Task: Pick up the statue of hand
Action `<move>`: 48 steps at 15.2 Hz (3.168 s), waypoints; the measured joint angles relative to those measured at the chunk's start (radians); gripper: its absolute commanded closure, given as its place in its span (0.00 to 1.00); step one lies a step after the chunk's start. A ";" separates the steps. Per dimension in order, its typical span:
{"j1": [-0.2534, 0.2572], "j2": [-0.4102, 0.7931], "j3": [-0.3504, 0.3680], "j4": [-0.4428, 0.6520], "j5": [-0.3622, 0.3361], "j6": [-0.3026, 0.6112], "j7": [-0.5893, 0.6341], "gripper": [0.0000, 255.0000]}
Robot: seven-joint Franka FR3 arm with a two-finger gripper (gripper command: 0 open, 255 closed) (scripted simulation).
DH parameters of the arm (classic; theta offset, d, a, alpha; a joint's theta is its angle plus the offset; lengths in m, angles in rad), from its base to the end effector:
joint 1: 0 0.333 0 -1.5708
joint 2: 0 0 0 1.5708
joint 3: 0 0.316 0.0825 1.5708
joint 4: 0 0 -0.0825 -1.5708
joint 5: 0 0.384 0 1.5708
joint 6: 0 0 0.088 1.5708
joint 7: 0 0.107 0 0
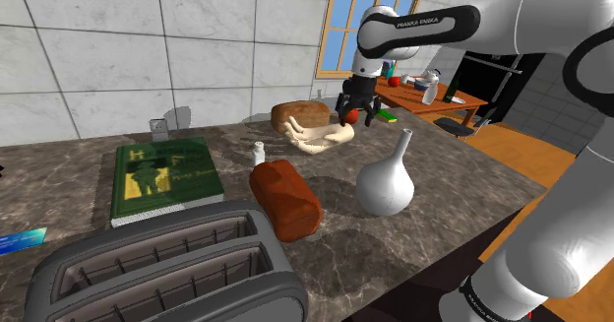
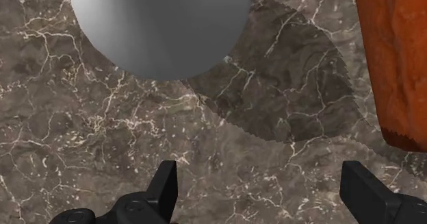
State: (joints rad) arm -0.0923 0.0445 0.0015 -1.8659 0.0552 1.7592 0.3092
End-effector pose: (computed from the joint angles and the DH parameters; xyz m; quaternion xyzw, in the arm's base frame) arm 0.5551 -0.0456 0.4760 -0.9755 0.2051 0.0780 0.0183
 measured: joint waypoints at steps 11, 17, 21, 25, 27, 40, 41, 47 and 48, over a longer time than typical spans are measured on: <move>-0.051 0.437 -0.056 0.431 0.038 -0.051 0.184 0.00; -0.086 0.648 -0.078 0.665 0.065 -0.097 0.255 0.00; -0.086 0.682 -0.077 0.668 0.068 -0.067 0.258 0.00; -0.087 0.687 -0.078 0.646 0.069 -0.039 0.256 1.00; -0.087 0.684 -0.078 0.643 0.069 -0.035 0.255 1.00; -0.087 0.675 -0.078 0.685 0.067 -0.091 0.261 1.00; -0.087 0.670 -0.078 0.690 0.067 -0.102 0.262 1.00; -0.089 0.656 -0.079 0.747 0.065 -0.174 0.268 1.00; -0.090 0.656 -0.078 0.762 0.065 -0.187 0.268 1.00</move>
State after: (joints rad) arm -0.1827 0.7008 -0.0770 -1.1042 0.1198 1.5720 0.5771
